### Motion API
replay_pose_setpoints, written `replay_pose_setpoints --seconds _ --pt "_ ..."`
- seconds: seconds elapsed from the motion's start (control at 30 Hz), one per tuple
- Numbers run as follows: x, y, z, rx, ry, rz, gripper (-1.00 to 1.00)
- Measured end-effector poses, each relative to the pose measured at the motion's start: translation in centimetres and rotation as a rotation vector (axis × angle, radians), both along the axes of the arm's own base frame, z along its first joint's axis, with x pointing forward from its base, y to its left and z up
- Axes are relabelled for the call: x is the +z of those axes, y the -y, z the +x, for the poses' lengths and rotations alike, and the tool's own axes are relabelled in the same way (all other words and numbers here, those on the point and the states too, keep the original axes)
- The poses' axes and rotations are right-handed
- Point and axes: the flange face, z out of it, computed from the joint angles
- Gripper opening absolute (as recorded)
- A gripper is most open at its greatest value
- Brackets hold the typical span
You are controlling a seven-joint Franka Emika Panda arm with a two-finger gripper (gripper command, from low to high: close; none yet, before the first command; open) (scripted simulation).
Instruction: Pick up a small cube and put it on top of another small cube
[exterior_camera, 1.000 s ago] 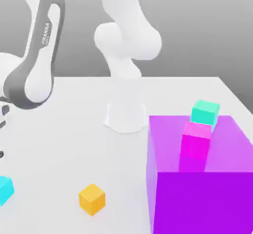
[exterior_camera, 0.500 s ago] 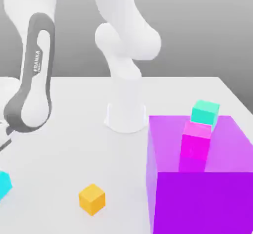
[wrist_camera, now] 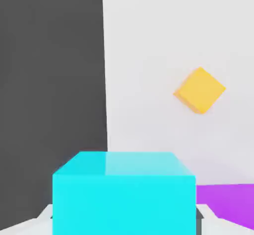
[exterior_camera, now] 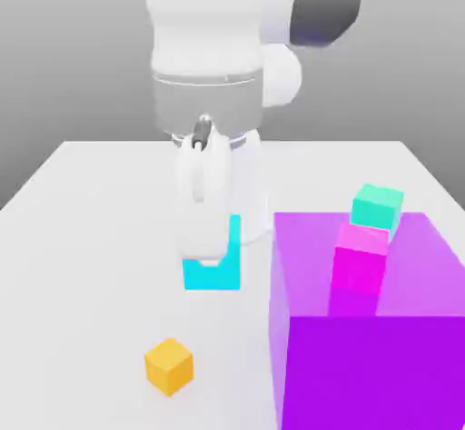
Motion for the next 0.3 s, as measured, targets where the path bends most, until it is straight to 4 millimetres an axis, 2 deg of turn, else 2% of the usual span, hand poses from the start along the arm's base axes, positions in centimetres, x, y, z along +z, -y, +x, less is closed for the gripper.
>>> replay_pose_setpoints --seconds 0.07,0.1,0.17,0.2,0.3 --pt "1.6 -5.0 -1.7 0.039 -0.007 -0.003 -1.00" --pt "1.2 -6.5 -2.2 0.051 -0.009 -0.004 -1.00" --pt "-1.1 -7.6 -2.7 0.060 -0.011 -0.006 -1.00" --pt "-2.5 -7.8 -2.8 0.062 -0.011 -0.006 1.00" --pt "-2.5 -7.8 -2.8 0.062 -0.011 -0.006 1.00"
